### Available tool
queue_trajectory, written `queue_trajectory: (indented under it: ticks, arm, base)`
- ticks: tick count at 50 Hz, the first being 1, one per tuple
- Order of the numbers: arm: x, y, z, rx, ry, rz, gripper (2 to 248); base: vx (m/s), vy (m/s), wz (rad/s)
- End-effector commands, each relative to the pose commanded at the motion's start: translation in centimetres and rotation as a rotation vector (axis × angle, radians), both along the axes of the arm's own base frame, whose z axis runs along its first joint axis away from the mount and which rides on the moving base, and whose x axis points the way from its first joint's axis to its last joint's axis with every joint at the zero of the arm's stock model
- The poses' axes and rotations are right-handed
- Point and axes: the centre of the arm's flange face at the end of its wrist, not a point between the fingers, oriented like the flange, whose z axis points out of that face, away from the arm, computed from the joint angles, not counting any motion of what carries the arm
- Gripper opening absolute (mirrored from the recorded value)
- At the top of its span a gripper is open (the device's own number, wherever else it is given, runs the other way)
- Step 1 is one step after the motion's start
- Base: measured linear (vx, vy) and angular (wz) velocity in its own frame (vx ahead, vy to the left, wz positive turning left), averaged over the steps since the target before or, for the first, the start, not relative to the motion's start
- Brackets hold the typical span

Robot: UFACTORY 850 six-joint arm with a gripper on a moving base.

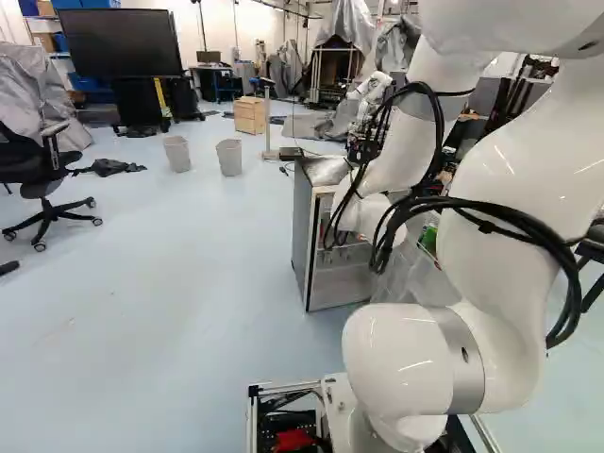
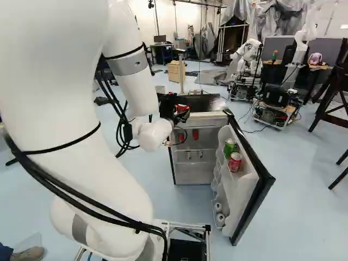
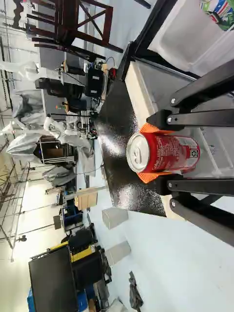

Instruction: Grab a drink from the fridge

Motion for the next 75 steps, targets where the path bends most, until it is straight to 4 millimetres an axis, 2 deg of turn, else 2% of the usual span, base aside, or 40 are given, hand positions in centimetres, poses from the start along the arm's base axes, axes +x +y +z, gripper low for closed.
queue_trajectory:
  ticks: [20, 45, 75]
  arm:
    - [1.7, -0.1, -0.5, 0.014, 0.06, 0.006, 96]
    - [3.6, -0.1, 1.4, 0.008, 0.018, 0.012, 96]
    - [6.1, -0.2, 1.5, 0.007, 0.007, 0.018, 96]
  base:
    - [0.0, 0.0, 0.0]
    - [0.0, 0.0, 0.0]
    - [0.0, 0.0, 0.0]
